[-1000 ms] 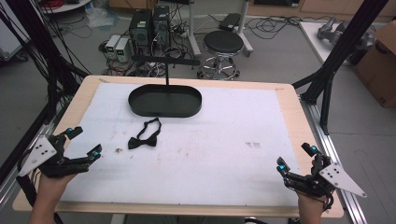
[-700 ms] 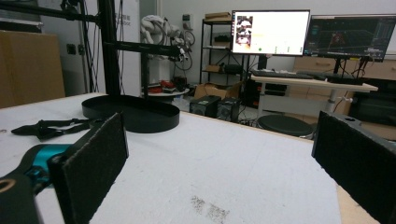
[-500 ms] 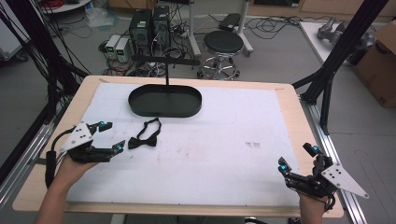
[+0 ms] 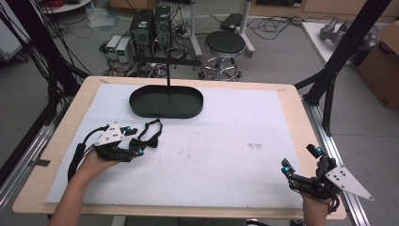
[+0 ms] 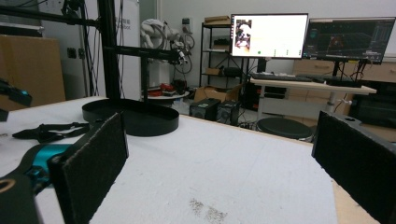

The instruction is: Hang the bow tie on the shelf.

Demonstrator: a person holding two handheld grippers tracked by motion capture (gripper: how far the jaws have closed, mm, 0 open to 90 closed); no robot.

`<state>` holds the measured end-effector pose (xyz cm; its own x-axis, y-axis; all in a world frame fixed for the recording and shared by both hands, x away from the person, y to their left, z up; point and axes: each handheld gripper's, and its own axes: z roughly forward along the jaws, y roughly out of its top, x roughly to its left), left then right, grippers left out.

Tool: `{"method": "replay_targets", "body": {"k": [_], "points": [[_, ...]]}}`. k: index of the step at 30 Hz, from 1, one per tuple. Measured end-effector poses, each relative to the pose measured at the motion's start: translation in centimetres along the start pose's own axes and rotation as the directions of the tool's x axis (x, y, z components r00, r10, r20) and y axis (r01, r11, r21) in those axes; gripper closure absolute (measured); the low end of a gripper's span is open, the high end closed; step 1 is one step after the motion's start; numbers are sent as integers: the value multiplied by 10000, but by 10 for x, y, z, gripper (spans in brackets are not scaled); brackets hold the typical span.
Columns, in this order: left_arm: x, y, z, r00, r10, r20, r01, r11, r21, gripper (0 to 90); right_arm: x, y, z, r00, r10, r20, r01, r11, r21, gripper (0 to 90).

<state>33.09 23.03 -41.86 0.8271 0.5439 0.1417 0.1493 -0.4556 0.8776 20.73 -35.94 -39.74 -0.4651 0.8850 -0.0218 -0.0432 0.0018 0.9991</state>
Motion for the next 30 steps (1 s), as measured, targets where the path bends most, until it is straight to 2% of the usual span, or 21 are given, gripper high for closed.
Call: {"method": "replay_targets", "body": {"k": [2,3,8,17,20,23,24,28,30], "points": [[2,0,10,9996,4,279,-18,9988,482,330,-1,0,-1,10000,61,40,-61,10000,13,27],[2,0,10,9996,4,279,-18,9988,482,342,-1,0,-1,10000,61,40,-61,10000,13,27],[9,-6,23,9989,-208,422,160,9937,1106,378,-1,0,-2,10000,33,31,-33,10000,20,27],[12,-11,31,9994,-211,282,161,9859,1665,488,-2,-1,-3,9999,84,59,-84,10000,39,27],[15,-14,33,9990,-373,228,326,9828,1820,518,-2,-1,-3,10000,73,53,-73,10000,44,27],[17,-13,33,9993,-351,139,319,9822,1852,602,-1,-1,-2,10000,33,37,-33,10000,41,27],[18,-13,33,9995,-282,133,251,9803,1957,602,-1,-1,-2,10000,56,36,-56,10000,32,27],[18,-14,34,9992,-367,141,330,9776,2077,701,0,-2,-1,10000,74,32,-74,9999,96,27],[17,-13,34,9999,-145,37,134,9759,2176,717,0,-1,-1,10000,75,27,-75,9999,107,27]]}}
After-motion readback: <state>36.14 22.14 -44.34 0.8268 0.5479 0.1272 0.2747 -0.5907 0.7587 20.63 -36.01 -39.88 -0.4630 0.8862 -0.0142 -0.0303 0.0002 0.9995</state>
